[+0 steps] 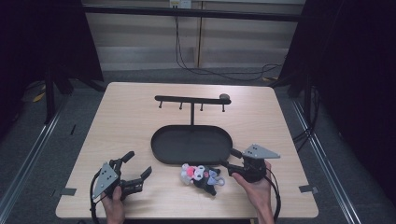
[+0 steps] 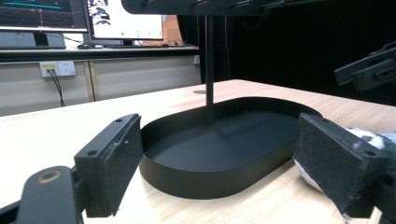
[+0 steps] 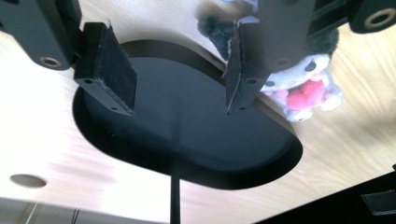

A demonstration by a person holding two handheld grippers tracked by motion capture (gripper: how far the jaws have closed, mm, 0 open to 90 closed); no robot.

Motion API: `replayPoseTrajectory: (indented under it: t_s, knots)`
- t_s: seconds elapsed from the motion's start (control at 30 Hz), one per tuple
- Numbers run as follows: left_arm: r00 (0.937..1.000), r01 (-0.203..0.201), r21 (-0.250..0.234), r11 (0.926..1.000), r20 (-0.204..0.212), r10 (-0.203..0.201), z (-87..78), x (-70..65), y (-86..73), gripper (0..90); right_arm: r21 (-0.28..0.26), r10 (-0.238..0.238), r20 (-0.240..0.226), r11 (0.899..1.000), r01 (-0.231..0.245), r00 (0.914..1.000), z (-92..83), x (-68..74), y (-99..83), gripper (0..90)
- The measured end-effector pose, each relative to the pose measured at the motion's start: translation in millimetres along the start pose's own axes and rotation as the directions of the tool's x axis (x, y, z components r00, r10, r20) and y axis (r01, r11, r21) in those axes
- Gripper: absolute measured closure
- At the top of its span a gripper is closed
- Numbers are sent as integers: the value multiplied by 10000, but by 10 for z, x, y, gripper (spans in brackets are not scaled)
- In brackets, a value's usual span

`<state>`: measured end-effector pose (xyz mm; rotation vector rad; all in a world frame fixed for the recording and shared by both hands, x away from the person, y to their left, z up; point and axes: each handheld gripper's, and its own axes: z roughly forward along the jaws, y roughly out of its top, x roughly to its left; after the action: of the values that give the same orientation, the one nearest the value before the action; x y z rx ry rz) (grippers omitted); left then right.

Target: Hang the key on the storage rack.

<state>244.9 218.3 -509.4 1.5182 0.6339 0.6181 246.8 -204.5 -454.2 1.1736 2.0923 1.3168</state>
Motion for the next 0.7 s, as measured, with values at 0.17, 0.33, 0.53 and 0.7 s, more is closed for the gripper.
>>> replayPoseTrajectory:
  t_s: [0.17,0.33,0.53,0.7]
  knots:
    - [10000,2,0,10000,-5,-2,-1,0,0,154,488,-140,-438,9987,161,9989,24,-31,117,446]
    - [10000,29,3,10000,-28,-29,-1,-2,-1,154,1506,-457,-1098,9866,621,9929,76,-69,230,543]
    - [10000,15,29,10000,-29,-15,-3,2,0,154,2580,-63,-1940,9644,572,9810,142,-124,292,530]
    - [10000,19,27,10000,-24,-19,-2,2,0,154,3517,-23,-2449,9317,910,9695,142,-140,288,490]
